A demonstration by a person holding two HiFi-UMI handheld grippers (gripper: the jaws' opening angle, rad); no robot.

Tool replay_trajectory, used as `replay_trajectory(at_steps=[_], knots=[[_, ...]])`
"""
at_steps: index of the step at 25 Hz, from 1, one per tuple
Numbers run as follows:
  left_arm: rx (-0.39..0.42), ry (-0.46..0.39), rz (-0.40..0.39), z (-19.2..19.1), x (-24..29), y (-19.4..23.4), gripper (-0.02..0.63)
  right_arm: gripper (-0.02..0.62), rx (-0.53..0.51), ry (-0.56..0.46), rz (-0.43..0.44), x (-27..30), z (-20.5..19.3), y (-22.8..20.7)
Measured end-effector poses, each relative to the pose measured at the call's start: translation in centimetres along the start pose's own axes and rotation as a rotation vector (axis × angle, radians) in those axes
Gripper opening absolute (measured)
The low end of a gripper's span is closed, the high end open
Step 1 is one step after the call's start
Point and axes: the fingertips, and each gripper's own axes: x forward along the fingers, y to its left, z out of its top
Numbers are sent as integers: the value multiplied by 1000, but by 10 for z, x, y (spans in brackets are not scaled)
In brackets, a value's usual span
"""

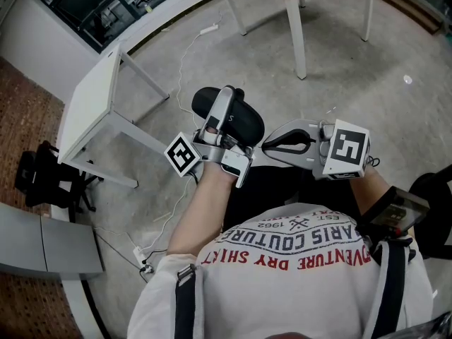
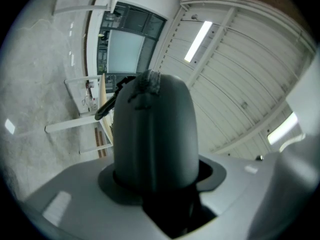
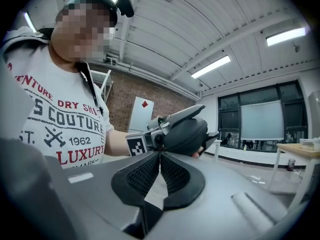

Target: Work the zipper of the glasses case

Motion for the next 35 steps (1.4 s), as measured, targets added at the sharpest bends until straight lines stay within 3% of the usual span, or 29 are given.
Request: replay_trajectory(at_steps=[4,9,12,15,17,35], knots=[[283,126,83,-8,-8,1,250,9,34,-1,-67,-6,-10,-12],[902,377,322,-23,-34,21,250,3,87,-18,-221,-28,-18,-40],[1091,508,418,-35,-54,40,250,2,107,6,-283,-34,-27,-52],[1157,590,473,-44,-72,61,250,2,141,25,-307,-35,-39,-56],[1158,609,491,-48,-80,68,250,2,167,35,-313,-34,-45,-56],[1120,595,453,-51,-73,64,250,1,199,79,-301,-29,-55,-56]])
